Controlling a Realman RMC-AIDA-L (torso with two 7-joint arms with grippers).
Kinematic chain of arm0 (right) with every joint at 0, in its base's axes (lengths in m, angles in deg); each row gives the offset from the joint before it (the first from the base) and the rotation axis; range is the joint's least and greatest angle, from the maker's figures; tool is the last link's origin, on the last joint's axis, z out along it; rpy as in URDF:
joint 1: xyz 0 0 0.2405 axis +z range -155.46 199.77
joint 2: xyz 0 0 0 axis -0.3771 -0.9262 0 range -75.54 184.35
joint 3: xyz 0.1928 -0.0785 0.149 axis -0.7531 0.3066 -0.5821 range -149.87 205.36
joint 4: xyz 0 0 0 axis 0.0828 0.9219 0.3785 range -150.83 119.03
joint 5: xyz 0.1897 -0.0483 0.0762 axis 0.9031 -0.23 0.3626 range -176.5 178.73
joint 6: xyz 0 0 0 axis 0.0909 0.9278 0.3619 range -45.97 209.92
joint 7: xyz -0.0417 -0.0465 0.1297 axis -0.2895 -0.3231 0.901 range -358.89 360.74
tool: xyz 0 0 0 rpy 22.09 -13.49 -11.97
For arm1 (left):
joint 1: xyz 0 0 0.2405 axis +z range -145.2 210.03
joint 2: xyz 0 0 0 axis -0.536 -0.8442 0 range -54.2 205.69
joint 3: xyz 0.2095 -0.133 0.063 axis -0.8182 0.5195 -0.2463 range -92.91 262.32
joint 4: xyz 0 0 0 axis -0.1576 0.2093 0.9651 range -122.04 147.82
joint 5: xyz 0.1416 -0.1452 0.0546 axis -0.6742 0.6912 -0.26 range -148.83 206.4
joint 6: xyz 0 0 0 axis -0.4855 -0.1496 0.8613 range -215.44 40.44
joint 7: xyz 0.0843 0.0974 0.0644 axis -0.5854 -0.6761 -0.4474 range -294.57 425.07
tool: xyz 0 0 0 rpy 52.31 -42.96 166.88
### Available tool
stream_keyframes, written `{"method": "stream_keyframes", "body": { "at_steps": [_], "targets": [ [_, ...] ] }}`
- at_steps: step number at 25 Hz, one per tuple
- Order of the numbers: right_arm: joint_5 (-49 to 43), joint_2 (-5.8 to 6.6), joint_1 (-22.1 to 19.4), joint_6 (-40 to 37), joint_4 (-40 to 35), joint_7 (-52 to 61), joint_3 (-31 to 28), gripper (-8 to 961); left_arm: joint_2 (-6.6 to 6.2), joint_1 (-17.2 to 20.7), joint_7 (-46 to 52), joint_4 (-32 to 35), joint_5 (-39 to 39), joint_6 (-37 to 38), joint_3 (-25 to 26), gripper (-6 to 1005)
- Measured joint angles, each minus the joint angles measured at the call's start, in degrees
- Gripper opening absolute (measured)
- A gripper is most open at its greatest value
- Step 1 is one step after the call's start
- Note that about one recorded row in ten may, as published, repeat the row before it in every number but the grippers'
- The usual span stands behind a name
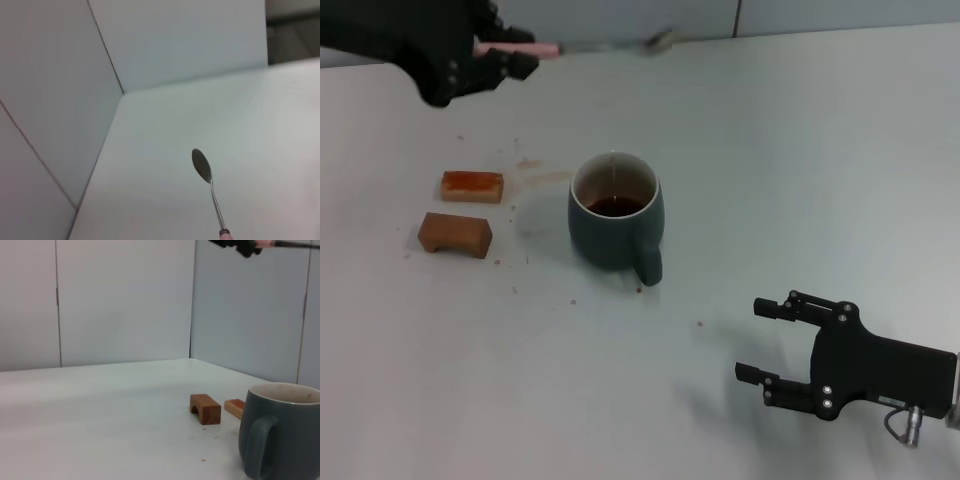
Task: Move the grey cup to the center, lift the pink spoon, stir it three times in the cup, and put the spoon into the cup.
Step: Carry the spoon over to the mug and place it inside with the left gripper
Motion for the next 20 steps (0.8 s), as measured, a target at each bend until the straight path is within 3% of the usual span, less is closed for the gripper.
{"method": "stream_keyframes", "body": {
  "at_steps": [1, 2, 5, 6, 9, 11, 12, 19, 20],
  "targets": [
    [0.0, 0.01, 0.0, 0.1, 0.0, 0.0, 0.0, 732, -0.09, 2.6, 2.1, 5.5, 0.0, -0.2, -4.9, 161],
    [0.0, 0.01, 0.0, 0.1, 0.0, 0.0, 0.0, 732, -0.09, 2.6, 2.1, 5.5, 0.0, -0.2, -4.9, 162],
    [0.0, 0.02, 0.1, 0.3, 0.1, 0.0, 0.0, 732, -0.15, 6.5, 5.2, 14.6, -2.1, -0.3, -12.5, 164],
    [0.0, 0.02, 0.2, 0.4, 0.1, 0.0, 0.0, 732, -0.11, 8.4, 7.4, 20.2, -4.8, -0.5, -17.2, 165],
    [0.0, 0.0, 0.2, 0.4, 0.1, -0.1, 0.0, 732, -0.02, 9.3, 8.5, 24.0, -7.4, -0.6, -20.5, 167],
    [0.0, -0.03, 0.3, 0.4, 0.2, -0.3, 0.0, 732, 0.11, 10.2, 11.1, 28.8, -12.4, -0.8, -27.7, 169],
    [0.0, -0.04, 0.3, 0.4, 0.3, -0.4, 0.0, 732, 0.11, 10.2, 11.1, 28.8, -12.4, -0.8, -27.7, 169],
    [0.0, -0.09, 0.3, 0.5, 0.5, -0.5, 0.0, 732, 0.24, 9.5, 15.5, 30.9, -24.8, -2.9, -42.9, 175],
    [0.0, -0.12, 0.3, 0.5, 0.5, -0.5, 0.0, 732, 0.24, 9.5, 15.5, 30.9, -24.8, -2.9, -42.9, 176]
  ]
}}
